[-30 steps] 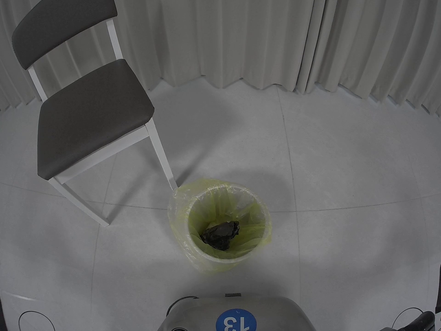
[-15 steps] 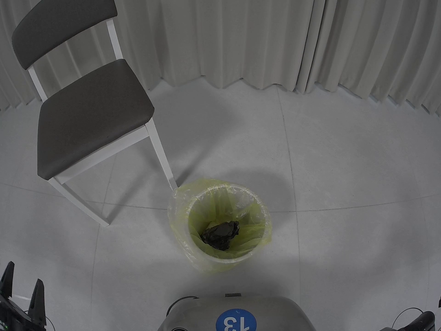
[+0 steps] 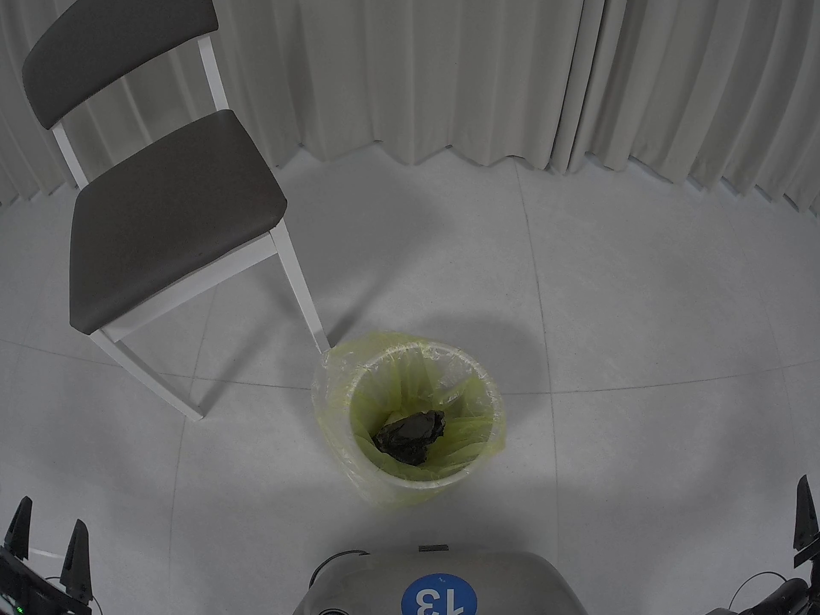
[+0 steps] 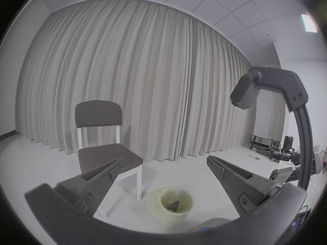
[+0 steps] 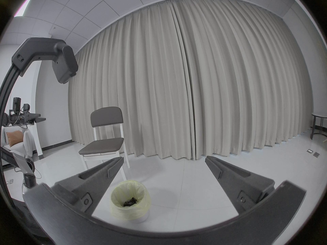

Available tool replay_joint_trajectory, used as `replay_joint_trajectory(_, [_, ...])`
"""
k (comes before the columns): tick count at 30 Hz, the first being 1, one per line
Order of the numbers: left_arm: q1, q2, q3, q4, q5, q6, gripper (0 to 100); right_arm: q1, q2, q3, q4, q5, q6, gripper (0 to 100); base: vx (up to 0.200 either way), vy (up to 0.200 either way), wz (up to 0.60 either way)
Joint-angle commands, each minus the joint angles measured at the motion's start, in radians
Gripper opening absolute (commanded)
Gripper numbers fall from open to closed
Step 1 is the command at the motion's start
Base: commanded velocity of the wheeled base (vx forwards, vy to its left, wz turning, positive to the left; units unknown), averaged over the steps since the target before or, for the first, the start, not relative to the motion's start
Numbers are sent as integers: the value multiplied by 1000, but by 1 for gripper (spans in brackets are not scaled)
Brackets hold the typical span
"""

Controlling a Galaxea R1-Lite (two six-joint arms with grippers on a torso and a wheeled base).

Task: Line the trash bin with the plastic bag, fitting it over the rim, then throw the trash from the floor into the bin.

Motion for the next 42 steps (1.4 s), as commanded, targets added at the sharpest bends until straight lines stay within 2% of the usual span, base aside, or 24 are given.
replay_joint_trajectory(1, [0, -11, 18, 0, 28, -2, 100, 0, -9, 17, 43, -56, -28, 100, 0, 0, 0])
replay_joint_trajectory(7, [0, -11, 18, -1, 33, 2, 100, 0, -9, 17, 42, -60, 0, 100, 0, 0, 0])
replay_joint_trajectory(12, [0, -11, 18, -6, 139, 125, 100, 0, -9, 17, 42, -68, 3, 100, 0, 0, 0])
replay_joint_trajectory(15, [0, -11, 18, -6, 142, 124, 100, 0, -9, 17, 42, -66, -6, 100, 0, 0, 0])
replay_joint_trajectory(20, [0, -11, 18, -3, 88, 50, 100, 0, -9, 17, 42, -59, -9, 100, 0, 0, 0])
replay_joint_trajectory(21, [0, -11, 18, 5, 27, 32, 100, 0, -9, 17, 42, -54, -9, 100, 0, 0, 0])
replay_joint_trajectory(25, [-1, -11, 18, 60, -27, 71, 100, 0, -9, 17, 42, -49, -11, 100, 0, 0, 0])
replay_joint_trajectory(29, [-1, -11, 15, 60, -35, 94, 100, 0, -9, 17, 43, -8, -3, 100, 0, 0, 0])
replay_joint_trajectory(36, [-1, -10, 16, 57, -33, 67, 100, 0, -10, 17, 50, 129, -11, 100, 0, 0, 0])
replay_joint_trajectory(37, [-1, -10, 16, 57, -33, 67, 100, 0, -10, 17, 50, 129, -11, 100, 0, 0, 0])
replay_joint_trajectory(38, [-3, -11, 16, 57, -31, 68, 100, 0, -10, 17, 47, 185, -11, 100, 0, 0, 0])
replay_joint_trajectory(39, [-3, -10, 16, 57, -31, 68, 100, 0, -10, 17, 45, 204, -11, 100, 0, 0, 0])
replay_joint_trajectory(42, [-3, -10, 16, 57, -36, 76, 100, 0, -13, 6, 165, 221, -28, 100, 0, 0, 0])
